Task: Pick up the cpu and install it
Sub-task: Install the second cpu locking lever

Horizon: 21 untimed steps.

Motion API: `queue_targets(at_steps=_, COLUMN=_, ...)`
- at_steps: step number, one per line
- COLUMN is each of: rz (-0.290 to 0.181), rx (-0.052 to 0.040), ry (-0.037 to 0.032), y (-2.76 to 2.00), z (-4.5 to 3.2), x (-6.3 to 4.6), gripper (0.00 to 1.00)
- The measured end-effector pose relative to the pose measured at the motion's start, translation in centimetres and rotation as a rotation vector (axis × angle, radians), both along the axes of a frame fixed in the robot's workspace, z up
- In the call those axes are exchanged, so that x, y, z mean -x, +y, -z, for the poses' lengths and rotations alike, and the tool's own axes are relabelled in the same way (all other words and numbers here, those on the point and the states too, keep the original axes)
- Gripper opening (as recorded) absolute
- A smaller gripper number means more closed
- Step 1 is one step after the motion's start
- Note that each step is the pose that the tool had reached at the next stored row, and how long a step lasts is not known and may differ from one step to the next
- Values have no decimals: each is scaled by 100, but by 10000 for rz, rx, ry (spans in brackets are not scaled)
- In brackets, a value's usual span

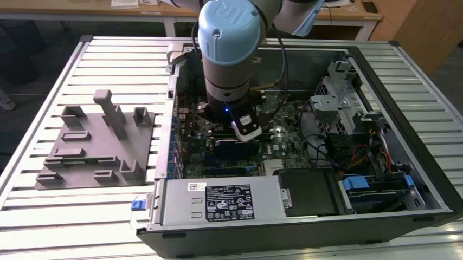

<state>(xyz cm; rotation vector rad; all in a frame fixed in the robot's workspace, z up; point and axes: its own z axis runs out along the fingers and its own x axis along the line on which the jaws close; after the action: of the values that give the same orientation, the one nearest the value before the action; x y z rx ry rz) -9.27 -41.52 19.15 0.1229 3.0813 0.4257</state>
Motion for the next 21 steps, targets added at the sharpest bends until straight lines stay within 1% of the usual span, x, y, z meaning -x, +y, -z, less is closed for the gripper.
queue_targets(at_steps=4, rz=0, rx=6, ry=3, y=-1, z=-109, x=1, gripper=11)
queue_targets(at_steps=10, rz=0, rx=14, ry=3, y=-1, z=-349, x=0, gripper=11)
queue_targets(at_steps=12, rz=-1, rx=30, ry=3, y=-1, z=-411, x=0, gripper=11)
queue_targets(at_steps=13, rz=-1, rx=57, ry=4, y=-1, z=-436, x=0, gripper=11)
queue_targets(at_steps=15, rz=3, rx=164, ry=1, y=1, z=-452, x=0, gripper=11)
queue_targets(at_steps=16, rz=11, rx=286, ry=4, y=1, z=-454, x=0, gripper=11)
queue_targets(at_steps=18, rz=55, rx=606, ry=5, y=2, z=-454, x=-2, gripper=11)
queue_targets(at_steps=19, rz=91, rx=699, ry=4, y=3, z=-454, x=-12, gripper=11)
queue_targets(at_steps=20, rz=124, rx=735, ry=5, y=3, z=-454, x=-25, gripper=11)
queue_targets(at_steps=21, rz=144, rx=753, ry=6, y=4, z=-454, x=-42, gripper=11)
